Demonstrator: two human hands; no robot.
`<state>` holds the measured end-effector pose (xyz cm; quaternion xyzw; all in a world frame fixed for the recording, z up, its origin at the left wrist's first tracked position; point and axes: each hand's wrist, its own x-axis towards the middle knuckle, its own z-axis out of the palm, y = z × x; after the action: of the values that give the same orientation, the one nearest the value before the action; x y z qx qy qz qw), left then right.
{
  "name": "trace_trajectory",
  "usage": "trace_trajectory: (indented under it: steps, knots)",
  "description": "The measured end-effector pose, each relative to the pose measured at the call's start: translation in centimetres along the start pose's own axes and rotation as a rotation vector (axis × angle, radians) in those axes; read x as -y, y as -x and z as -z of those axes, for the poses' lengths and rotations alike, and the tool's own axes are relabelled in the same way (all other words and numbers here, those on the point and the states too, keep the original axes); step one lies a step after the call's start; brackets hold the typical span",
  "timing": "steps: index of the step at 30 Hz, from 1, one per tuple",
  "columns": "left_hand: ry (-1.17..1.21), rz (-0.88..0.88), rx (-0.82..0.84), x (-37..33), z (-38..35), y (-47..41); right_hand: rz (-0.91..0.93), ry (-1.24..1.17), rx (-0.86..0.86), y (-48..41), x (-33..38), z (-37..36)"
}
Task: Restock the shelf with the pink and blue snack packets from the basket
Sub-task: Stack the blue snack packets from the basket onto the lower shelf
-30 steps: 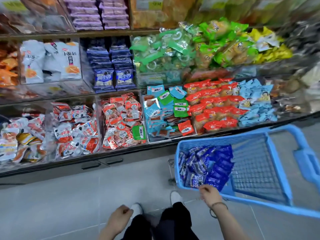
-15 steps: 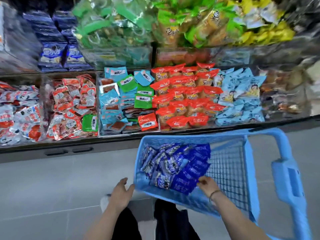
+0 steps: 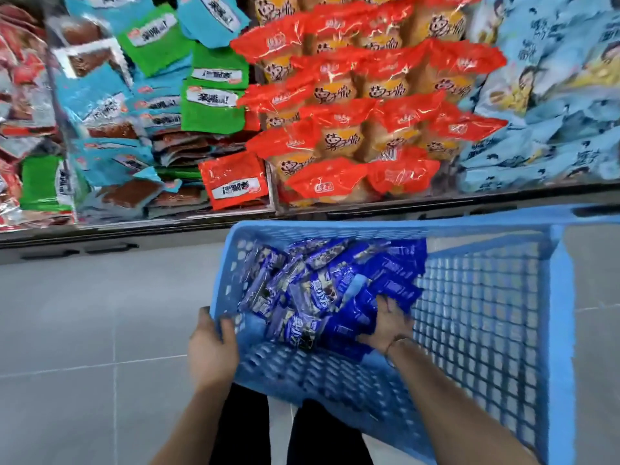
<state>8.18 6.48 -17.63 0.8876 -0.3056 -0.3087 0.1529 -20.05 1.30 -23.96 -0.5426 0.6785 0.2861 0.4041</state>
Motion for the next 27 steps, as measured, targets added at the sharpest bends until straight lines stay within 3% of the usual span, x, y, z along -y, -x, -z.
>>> trace_trajectory:
  steps: [6,11,14,19,23,24,27]
  knots:
    - [-0.052,-0.068,-0.032,0.9,-0.4,-0.4,0.104,0.175,-0.185,-0.2,0.0,-1.8]
    - [-0.028,-0.084,-0.025,1.1,-0.5,-0.3,0.138,0.114,-0.038,0.3,0.4,-2.8]
    - [-0.022,-0.083,-0.039,0.8,-0.4,-0.2,0.140,0.089,-0.039,0.3,0.5,-2.9]
    - [0.063,-0.056,0.012,-0.1,0.1,0.2,0.100,-0.155,-0.062,1.9,-0.9,-0.7]
    - [0.142,-0.245,-0.076,-2.9,0.6,4.5,0.089,-0.455,-0.212,5.3,-1.6,3.1]
    - [0.215,-0.233,0.023,-4.2,0.3,6.1,0.096,-0.527,-0.286,6.4,-1.4,4.1]
    - [0.481,0.016,0.588,-9.4,-1.1,10.2,0.168,-0.670,-0.446,9.5,1.1,6.0]
